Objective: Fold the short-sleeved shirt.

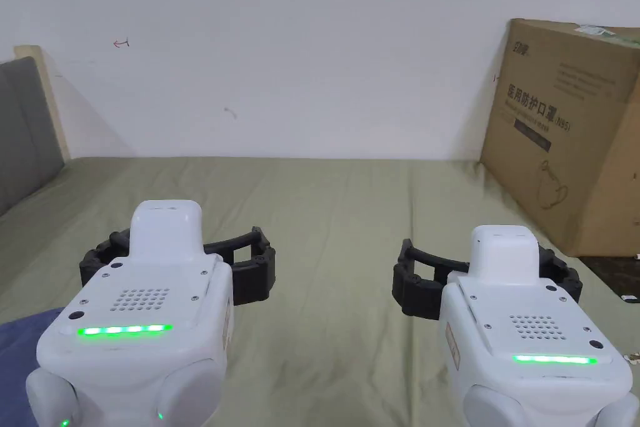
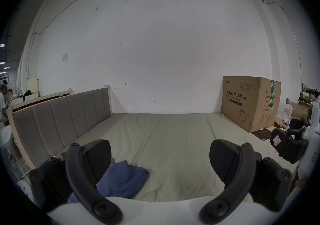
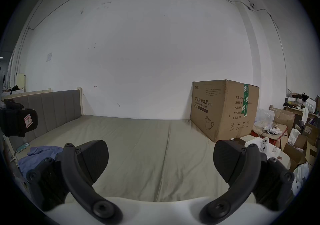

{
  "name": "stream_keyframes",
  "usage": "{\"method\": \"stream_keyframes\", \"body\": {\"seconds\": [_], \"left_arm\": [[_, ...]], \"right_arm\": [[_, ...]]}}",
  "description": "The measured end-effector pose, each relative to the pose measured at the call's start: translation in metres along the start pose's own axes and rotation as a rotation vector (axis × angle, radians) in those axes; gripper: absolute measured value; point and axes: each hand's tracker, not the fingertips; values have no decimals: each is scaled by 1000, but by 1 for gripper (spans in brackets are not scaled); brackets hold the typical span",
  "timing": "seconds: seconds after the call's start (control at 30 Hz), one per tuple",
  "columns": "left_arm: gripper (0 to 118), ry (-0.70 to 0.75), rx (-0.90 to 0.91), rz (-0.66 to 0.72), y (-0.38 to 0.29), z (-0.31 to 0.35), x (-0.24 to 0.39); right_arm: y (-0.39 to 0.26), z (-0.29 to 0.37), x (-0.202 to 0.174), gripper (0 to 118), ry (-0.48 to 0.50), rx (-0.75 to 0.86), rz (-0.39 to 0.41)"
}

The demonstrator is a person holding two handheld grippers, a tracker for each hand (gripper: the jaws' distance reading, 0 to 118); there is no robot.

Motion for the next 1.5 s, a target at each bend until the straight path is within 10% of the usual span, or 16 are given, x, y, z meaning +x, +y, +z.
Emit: {"method": "stream_keyframes", "body": {"seconds": [1.5], "left_arm": [[115,9,-18,-26,-5,-5,2]], "right_arm": [[-6,-6,-4,118,14,-51,-6]]}}
